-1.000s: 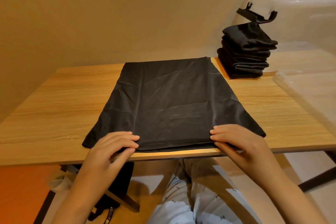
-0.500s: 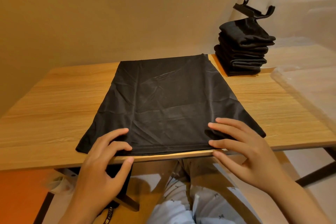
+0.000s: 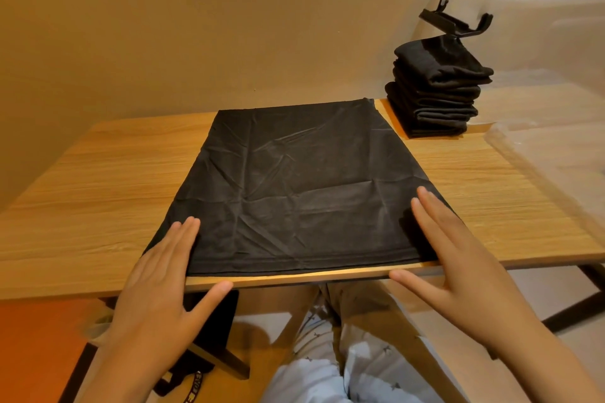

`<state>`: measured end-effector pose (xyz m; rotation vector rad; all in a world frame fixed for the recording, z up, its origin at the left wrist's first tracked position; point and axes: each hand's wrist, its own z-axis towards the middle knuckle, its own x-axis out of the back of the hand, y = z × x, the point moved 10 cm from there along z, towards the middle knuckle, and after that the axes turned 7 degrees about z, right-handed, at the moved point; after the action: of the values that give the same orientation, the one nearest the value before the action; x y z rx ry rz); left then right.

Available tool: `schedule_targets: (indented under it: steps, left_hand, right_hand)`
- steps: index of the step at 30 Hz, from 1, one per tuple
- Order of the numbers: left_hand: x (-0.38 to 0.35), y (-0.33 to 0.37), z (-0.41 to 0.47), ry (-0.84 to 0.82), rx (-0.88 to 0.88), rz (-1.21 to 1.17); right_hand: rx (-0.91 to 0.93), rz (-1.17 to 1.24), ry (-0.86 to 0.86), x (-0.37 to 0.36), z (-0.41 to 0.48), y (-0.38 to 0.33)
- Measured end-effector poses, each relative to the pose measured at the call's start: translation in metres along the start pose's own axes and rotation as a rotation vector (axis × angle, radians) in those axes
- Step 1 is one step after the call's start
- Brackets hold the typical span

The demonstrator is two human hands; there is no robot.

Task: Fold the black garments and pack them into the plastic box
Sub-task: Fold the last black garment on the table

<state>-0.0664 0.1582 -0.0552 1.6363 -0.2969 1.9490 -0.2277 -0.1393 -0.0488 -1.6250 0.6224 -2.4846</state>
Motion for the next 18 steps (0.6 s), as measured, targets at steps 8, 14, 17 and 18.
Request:
schedule_targets:
  steps: [8,14,17,18]
  left_hand:
    - [-0.002,-0.008,-0.01,0.011,0.05,0.021]
    - [0.01,-0.01,-0.023,0.106,-0.029,-0.005]
    - [0.02,-0.013,-0.031,0.178,-0.038,-0.069]
    - [0.021,-0.015,-0.032,0.195,-0.038,-0.087]
  right_hand:
    - [-0.018,-0.13,0.025,-0.002,-0.014,0.008]
    - [0.034,-0.06,0.126,0.004,-0.02,0.009]
    - [0.052,-0.025,0.143,0.007,-0.025,0.014]
    - [0.046,-0.008,0.131,0.006,-0.025,0.018]
